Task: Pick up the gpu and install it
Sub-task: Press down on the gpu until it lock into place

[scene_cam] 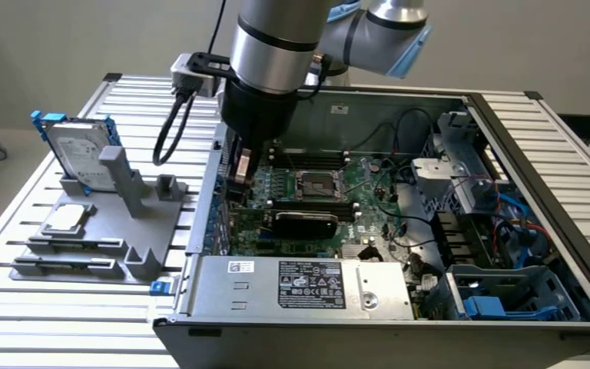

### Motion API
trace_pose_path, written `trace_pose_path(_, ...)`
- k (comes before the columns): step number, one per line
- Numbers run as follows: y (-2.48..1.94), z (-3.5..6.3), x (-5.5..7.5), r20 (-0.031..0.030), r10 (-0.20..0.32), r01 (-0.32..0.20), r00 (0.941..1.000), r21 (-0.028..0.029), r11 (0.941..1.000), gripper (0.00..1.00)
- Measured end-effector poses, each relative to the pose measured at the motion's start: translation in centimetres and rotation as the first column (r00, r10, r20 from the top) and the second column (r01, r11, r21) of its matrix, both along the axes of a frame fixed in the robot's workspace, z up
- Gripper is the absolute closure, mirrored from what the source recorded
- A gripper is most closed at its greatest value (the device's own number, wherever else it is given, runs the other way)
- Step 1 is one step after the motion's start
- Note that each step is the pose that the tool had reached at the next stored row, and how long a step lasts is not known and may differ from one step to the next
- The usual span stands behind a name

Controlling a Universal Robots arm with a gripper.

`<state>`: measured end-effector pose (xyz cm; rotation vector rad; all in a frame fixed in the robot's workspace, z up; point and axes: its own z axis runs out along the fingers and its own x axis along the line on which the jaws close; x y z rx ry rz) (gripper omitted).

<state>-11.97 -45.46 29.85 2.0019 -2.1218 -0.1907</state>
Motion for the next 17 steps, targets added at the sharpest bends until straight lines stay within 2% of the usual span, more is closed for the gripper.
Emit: trace_pose_path(17,-0.12,-0.25,-0.01,0.0012,-0.041,0.041,0.9992,-0.0008,0.9992,0.89)
